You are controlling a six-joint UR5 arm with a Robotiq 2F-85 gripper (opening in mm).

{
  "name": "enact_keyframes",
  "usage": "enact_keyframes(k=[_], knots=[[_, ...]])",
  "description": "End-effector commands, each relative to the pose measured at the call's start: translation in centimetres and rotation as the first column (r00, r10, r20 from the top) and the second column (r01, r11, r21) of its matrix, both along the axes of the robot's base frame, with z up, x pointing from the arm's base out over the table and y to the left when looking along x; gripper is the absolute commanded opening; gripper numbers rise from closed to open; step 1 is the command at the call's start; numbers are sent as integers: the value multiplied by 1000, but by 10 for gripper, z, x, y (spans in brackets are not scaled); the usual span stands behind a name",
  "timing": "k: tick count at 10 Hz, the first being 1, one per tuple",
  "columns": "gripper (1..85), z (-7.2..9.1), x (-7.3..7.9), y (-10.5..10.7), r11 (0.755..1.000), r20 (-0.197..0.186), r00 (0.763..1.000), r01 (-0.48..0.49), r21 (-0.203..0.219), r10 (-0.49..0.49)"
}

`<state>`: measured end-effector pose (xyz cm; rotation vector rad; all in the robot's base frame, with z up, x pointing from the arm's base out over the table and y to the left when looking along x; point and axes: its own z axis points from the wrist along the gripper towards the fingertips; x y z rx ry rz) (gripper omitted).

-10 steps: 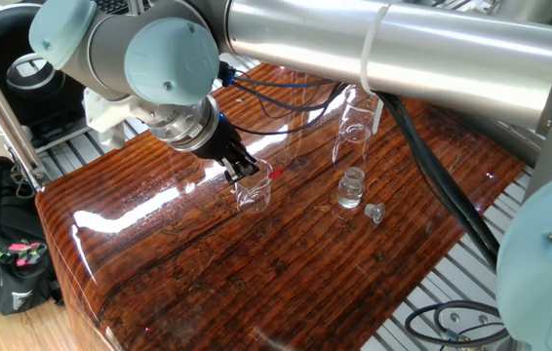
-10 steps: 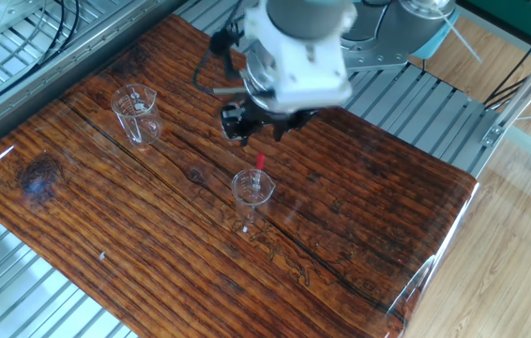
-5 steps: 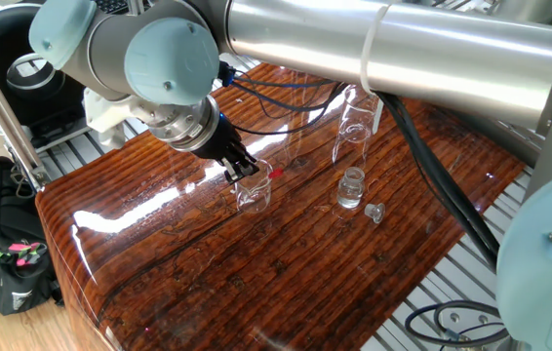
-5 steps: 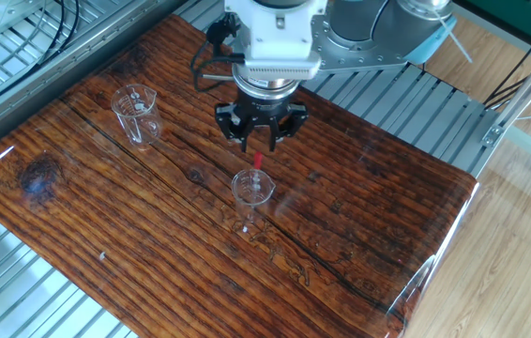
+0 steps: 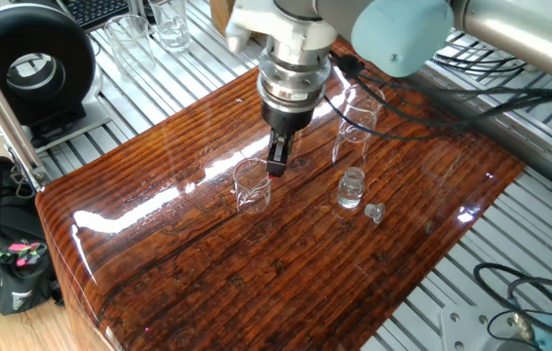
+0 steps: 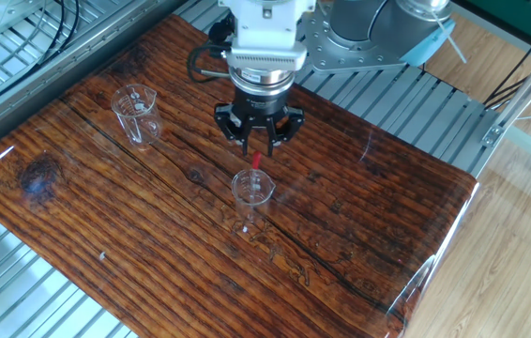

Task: Transfer liquid using a dropper

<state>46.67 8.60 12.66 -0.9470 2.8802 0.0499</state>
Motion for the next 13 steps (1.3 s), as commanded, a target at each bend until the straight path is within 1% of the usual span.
enact_keyframes(k=[1, 2, 4, 5, 7, 9, 13], knots=[[400, -5, -2, 6, 996, 0, 999, 43, 77, -43], [400, -8, -3, 1, 997, 1, 999, 45, 70, -45], [403, -9, -3, -1, 996, 5, 999, 48, 72, -49], [403, -10, 0, 1, 995, 12, 999, 52, 85, -53], [393, -13, 3, 2, 994, 13, 998, 58, 95, -59], [390, -18, 4, -2, 994, 22, 998, 52, 92, -54], [387, -18, 5, 0, 993, 28, 998, 49, 104, -53]])
